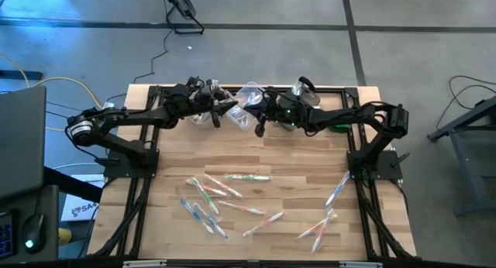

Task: Pick & Place Toothbrushes
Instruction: Put the orange toothbrush into the white bin

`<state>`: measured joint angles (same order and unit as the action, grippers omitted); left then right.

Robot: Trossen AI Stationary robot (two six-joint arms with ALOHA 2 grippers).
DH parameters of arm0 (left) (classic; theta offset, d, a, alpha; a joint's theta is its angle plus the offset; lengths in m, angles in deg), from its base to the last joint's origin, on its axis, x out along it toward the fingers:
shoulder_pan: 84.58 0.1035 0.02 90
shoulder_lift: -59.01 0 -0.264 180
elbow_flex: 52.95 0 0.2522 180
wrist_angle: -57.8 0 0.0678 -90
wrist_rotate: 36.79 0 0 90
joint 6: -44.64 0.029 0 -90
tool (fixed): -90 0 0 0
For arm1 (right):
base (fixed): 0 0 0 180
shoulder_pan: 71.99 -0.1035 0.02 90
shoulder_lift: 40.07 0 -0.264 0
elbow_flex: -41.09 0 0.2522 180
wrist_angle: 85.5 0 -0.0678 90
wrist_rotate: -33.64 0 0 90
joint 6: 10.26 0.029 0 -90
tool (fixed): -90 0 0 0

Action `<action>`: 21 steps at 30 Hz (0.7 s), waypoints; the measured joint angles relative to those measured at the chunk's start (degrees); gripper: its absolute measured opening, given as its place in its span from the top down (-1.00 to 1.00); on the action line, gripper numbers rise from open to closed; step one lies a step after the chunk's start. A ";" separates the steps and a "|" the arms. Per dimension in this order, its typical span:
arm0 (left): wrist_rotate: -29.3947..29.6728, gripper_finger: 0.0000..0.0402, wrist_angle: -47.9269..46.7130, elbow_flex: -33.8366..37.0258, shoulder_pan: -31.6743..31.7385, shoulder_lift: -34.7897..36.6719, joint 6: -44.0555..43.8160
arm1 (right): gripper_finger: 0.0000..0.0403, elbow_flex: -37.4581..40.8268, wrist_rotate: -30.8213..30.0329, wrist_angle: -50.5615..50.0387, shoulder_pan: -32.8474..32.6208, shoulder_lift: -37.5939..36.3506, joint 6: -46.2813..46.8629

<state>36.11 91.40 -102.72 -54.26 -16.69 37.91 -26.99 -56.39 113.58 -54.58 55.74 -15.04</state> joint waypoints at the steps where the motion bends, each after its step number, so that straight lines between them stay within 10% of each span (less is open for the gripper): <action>1: 0.00 0.20 0.00 0.00 0.00 0.00 0.00 | 0.98 0.00 0.00 0.02 0.00 0.00 0.00; 21: -0.14 0.90 -0.07 0.03 0.00 0.02 0.30 | 0.98 0.00 -0.26 0.00 0.00 0.00 0.00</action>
<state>35.96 91.33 -102.69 -54.26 -16.67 38.21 -26.99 -56.65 113.58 -54.58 55.74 -15.04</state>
